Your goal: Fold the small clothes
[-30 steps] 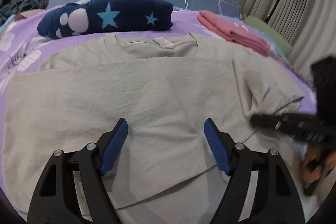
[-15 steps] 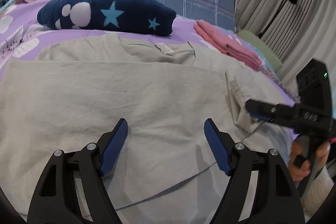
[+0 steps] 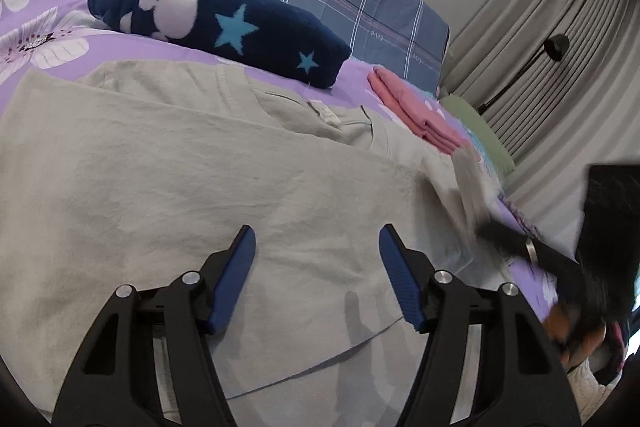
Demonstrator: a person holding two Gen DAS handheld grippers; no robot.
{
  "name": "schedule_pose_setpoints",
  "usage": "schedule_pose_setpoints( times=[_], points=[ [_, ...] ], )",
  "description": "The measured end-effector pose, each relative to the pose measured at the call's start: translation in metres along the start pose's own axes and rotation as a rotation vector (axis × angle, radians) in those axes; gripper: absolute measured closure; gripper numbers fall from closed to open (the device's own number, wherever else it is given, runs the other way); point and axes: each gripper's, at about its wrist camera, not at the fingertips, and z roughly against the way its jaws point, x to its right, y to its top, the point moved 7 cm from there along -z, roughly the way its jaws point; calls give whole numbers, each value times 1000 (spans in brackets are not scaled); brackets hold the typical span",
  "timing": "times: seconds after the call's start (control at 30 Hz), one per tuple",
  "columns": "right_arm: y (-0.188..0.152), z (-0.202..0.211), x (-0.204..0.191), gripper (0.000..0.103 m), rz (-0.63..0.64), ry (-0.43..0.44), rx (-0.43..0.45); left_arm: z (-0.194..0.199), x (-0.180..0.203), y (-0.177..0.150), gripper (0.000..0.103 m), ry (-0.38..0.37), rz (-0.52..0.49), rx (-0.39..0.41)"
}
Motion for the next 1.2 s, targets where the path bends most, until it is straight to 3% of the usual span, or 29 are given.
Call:
schedule_pose_setpoints(
  times=[0.03,0.1,0.13,0.2,0.3,0.43,0.53,0.57,0.6,0.63,0.67,0.7,0.83,1.03,1.13,1.2],
  points=[
    [-6,0,-7,100,54,-5,-24,1,-1,0,37,-5,9,4],
    [-21,-1,2,75,49,-47,-97,2,-2,0,37,-16,20,8],
    [-26,0,16,70,11,-92,-110,2,-2,0,37,-19,22,7],
    [-34,5,38,68,-64,-120,-122,2,-1,0,37,-17,16,4],
    [-49,10,60,68,-170,-77,-143,2,3,0,37,-50,24,-2],
    [-60,7,68,70,-185,-71,-138,1,10,-3,37,-108,38,-23],
    [-58,2,60,66,-173,-68,-129,-8,16,-3,37,-71,16,-50],
    [-58,3,60,65,-171,-63,-126,-10,19,-3,49,-58,2,-58],
    [-59,3,60,65,-169,-62,-123,-15,23,-3,76,-47,-17,-77],
    [-59,3,59,65,-167,-63,-121,-20,26,-5,89,-40,-28,-103],
    [-58,3,58,65,-163,-65,-119,-25,28,-6,101,-22,-34,-124],
    [-59,5,58,65,-161,-68,-118,-29,32,-5,101,13,-55,-128],
    [-54,21,55,65,-138,-95,-90,-13,65,16,101,53,-180,-57],
    [-46,46,73,65,-156,-117,-44,60,111,88,101,92,-310,151],
    [-44,47,92,60,-215,-167,-22,95,112,113,101,121,-335,226],
    [-50,40,108,59,-243,-262,-37,106,100,118,101,183,-338,239]
  ],
)
